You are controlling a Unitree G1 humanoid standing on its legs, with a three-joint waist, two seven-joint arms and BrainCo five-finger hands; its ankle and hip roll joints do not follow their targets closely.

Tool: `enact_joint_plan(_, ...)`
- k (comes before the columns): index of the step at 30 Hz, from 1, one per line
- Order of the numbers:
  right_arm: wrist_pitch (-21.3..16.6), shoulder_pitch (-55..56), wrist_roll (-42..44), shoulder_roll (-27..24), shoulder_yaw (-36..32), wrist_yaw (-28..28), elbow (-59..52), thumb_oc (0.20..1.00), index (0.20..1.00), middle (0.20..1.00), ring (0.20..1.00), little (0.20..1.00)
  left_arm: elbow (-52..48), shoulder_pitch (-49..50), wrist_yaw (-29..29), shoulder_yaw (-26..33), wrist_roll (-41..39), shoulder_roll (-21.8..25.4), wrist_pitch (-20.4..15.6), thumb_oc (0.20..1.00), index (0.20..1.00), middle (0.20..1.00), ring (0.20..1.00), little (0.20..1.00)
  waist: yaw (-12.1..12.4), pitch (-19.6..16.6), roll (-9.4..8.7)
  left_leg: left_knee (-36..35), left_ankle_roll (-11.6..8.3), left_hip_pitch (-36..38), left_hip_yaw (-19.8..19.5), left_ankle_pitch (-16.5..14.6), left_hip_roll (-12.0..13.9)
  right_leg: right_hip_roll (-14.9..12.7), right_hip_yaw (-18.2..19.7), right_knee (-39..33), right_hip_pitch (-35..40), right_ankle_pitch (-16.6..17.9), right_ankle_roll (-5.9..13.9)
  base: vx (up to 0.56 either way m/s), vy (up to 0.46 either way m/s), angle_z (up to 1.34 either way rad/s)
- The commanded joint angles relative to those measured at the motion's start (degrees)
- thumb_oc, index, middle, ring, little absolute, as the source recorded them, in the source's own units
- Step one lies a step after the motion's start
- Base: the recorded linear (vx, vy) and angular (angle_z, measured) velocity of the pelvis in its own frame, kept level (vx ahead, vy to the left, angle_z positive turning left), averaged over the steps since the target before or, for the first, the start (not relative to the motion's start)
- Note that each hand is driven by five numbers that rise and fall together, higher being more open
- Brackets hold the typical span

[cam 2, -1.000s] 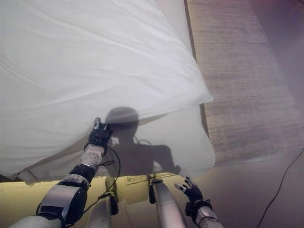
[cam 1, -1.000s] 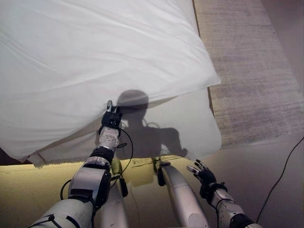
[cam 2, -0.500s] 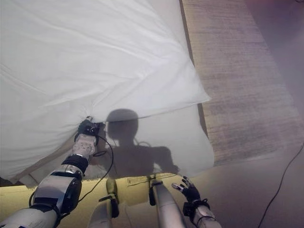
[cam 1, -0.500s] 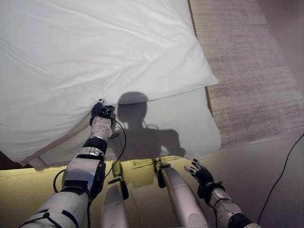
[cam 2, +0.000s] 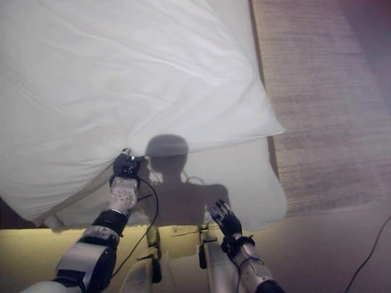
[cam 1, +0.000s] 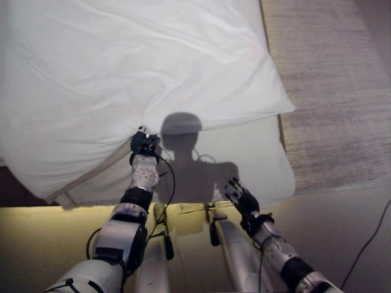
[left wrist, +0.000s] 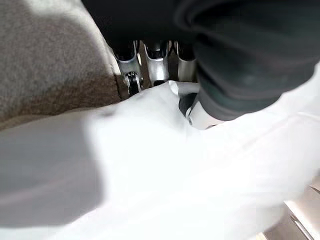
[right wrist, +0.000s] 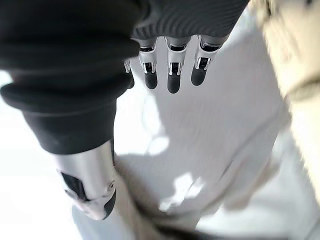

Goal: Make the bed

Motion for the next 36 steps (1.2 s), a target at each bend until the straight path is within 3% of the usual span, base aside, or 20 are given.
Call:
enact_joint_plan(1,3.0,-1.8,12.8,4.0,0.8,5.9,-1.4,1.0,1.0,1.0,1.0,1.0,-9.2,-0.6,-4.3,-2.6,0.6,0.2,-4.3,0.2,0.2,0.2,0.2,0.2,0.8,-1.2,0.74,-1.1,0.4,-3.0,-2.2,1.6,-1.9,-0.6,1.9,-1.7,2.2,2.0,2.95,-0.01,-0.002,0.13)
enact_joint_plan(8,5.3,-7.9,22.5,6.9,0.7,5.9,-3.2,1.0,1.0,1.0,1.0,1.0,-20.1,2.2,-3.0,-6.2,3.1,-0.1,-4.7,0.2,0.2,0.2,0.2,0.2,3.4,-0.7,2.07,-3.8,0.26,-2.2,-4.3,3.2,-2.8,-1.1,0.0,-2.4,3.0,1.9,2.74,0.01,-0.015,0.24)
enact_joint_plan(11,2.7,-10.1,27.4,8.7,-0.2,2.2,-5.9,1.0,1.0,1.0,1.0,1.0,-26.8,4.6,-3.1,-8.1,4.2,1.1,-3.9,0.2,0.2,0.2,0.2,0.2,4.6,-0.5,2.23,-3.1,0.54,-2.5,-5.1,2.9,-2.9,-1.1,-0.7,-1.4,3.0,1.3,2.57,0.01,-0.006,0.12)
enact_joint_plan(15,1.8,-10.6,28.6,8.9,-0.9,1.7,-7.0,1.0,1.0,1.0,1.0,1.0,-28.0,5.2,-3.1,-8.3,4.2,1.3,-3.7,0.2,0.2,0.2,0.2,0.2,4.6,-0.4,2.25,-2.7,0.55,-2.6,-5.4,2.7,-3.1,-1.2,-0.8,-0.9,3.0,1.0,2.52,0.01,-0.002,0.08)
enact_joint_plan(16,-1.8,-12.6,30.7,9.6,-3.5,-0.5,-9.6,1.0,1.0,1.0,1.0,1.0,-30.3,6.1,-2.3,-8.8,5.3,2.1,-4.2,0.2,0.2,0.2,0.2,0.2,5.0,-0.4,2.7,-1.9,0.54,-3.2,-5.8,2.4,-3.4,-1.5,-1.2,0.0,2.8,0.4,2.55,0.01,0.006,0.09)
enact_joint_plan(17,-1.8,-12.6,30.7,9.6,-3.5,-0.5,-9.6,1.0,1.0,1.0,1.0,1.0,-30.3,6.1,-2.2,-8.8,5.3,2.1,-4.2,0.2,0.2,0.2,0.2,0.2,5.0,-0.5,2.71,-1.9,0.54,-3.2,-5.9,2.4,-3.4,-1.5,-1.2,0.0,2.7,0.4,2.55,0.02,0.033,0.12)
enact_joint_plan(21,-8.5,-15.4,32.2,9.6,-8.4,-4.0,-14.0,1.0,1.0,1.0,1.0,1.0,-33.1,8.8,-1.1,-7.6,6.3,3.7,-4.3,0.2,0.2,0.2,0.2,0.2,5.6,-0.7,3.52,-0.3,0.94,-4.0,-5.5,1.5,-3.8,-2.2,-1.4,0.7,2.1,0.3,2.78,0.02,0.051,0.1)
enact_joint_plan(24,-8.5,-15.4,32.1,9.6,-8.4,-4.1,-14.1,1.0,1.0,1.0,1.0,1.0,-33.2,8.8,-1.1,-7.6,6.3,3.7,-4.3,0.2,0.2,0.2,0.2,0.2,5.6,-0.8,3.52,-0.3,0.94,-4.1,-5.5,1.5,-3.8,-2.1,-1.4,0.7,2.0,0.2,2.78,0.01,0.023,0.03)
enact_joint_plan(25,-11.8,-16.1,31.6,8.9,-11.3,-6.9,-15.8,1.0,1.0,1.0,1.0,1.0,-34.7,10.4,-0.7,-7.4,6.9,4.1,-3.8,0.2,0.2,0.2,0.2,0.2,5.7,-1.0,3.8,-0.3,1.1,-3.9,-5.3,1.0,-4.0,-2.3,-1.2,0.0,2.5,0.1,2.89,0.02,0.044,0.01)
enact_joint_plan(28,-12.3,-16.2,31.3,8.6,-12.0,-7.4,-16.3,1.0,1.0,1.0,1.0,1.0,-35.3,11.0,-0.7,-7.3,7.1,4.3,-3.6,0.2,0.2,0.2,0.2,0.2,5.7,-1.3,3.85,-0.4,1.18,-4.2,-5.3,1.3,-4.0,-2.2,-1.1,-0.3,2.2,0.5,2.88,0.01,0.025,0.0)
enact_joint_plan(34,-15.0,-17.0,29.5,7.6,-15.8,-14.2,-14.3,1.0,1.0,1.0,1.0,1.0,-37.9,13.0,-0.8,-6.7,7.7,5.7,-2.6,0.2,0.2,0.2,0.2,0.2,6.1,-1.7,3.86,-0.6,1.55,-4.3,-5.0,1.1,-4.0,-2.3,-0.6,-1.2,2.2,1.0,2.9,0.0,0.006,0.0)
enact_joint_plan(36,-13.7,-20.1,28.0,5.7,-19.1,-20.2,-8.2,1.0,1.0,1.0,1.0,1.0,-40.6,15.4,-1.1,-5.5,7.4,8.0,-1.6,0.2,0.2,0.2,0.2,0.2,6.6,-1.8,4.08,-0.5,1.61,-4.4,-4.7,0.9,-4.1,-2.3,-0.3,-1.2,2.0,1.1,2.95,0.0,0.0,0.0)
